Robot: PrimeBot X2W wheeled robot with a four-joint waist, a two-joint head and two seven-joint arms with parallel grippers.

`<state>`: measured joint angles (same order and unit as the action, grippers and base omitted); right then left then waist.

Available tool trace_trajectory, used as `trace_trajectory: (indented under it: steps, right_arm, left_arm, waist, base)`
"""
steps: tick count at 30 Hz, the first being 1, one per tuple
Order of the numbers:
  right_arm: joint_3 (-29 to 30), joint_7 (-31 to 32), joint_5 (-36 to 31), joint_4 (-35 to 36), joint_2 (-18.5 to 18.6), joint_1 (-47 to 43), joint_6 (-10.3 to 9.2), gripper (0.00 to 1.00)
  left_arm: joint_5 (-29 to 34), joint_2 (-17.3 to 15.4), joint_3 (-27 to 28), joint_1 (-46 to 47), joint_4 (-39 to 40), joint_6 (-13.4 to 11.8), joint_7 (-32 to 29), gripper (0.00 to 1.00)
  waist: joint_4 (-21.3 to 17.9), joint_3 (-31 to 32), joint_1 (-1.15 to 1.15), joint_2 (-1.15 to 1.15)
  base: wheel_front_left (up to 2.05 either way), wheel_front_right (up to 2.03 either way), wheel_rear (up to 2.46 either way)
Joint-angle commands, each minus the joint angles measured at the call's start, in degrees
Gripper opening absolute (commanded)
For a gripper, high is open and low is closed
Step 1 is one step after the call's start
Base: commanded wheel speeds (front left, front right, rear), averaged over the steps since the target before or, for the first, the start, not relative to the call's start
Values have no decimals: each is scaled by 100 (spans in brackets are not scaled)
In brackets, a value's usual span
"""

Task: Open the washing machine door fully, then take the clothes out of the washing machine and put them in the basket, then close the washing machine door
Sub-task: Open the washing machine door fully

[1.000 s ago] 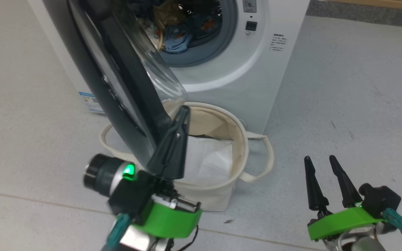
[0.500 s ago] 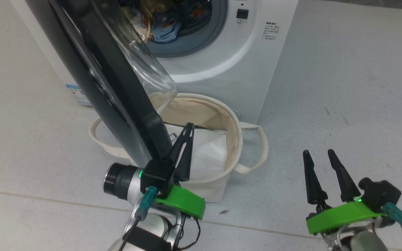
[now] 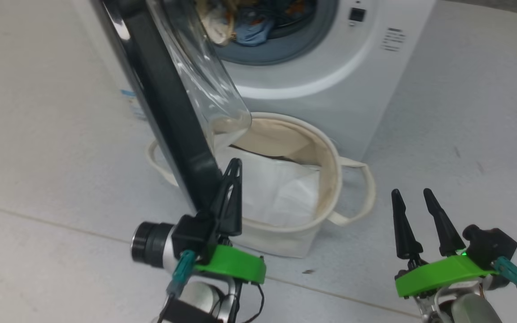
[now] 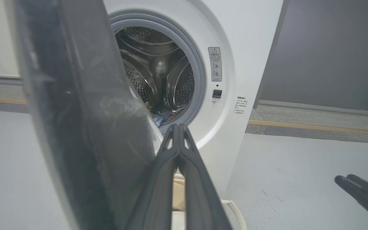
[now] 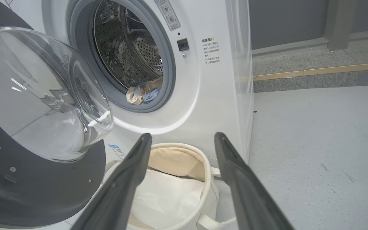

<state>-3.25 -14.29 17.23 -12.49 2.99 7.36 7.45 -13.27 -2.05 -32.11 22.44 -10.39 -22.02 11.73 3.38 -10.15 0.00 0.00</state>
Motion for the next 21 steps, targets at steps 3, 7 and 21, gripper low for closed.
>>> trace_trajectory:
  steps: [3,7,21]
  right_arm:
    - [-142,-71,-55,96,-12,149,3,100]
    - [-154,-71,-98,39,-12,118,3,100]
    - [-255,-71,-79,-22,-12,89,3,100]
  left_arm:
    - [-169,-168,566,-203,284,-265,86,0]
    - [-246,-253,696,-373,337,-326,117,0]
    - [-779,-897,1815,-685,534,-493,212,0]
  waist:
    - [435,2,0,0]
    - [711,52,0,0]
    - [986,133,0,0]
  base:
    - [0,0,0]
    - [0,0,0]
    - [0,0,0]
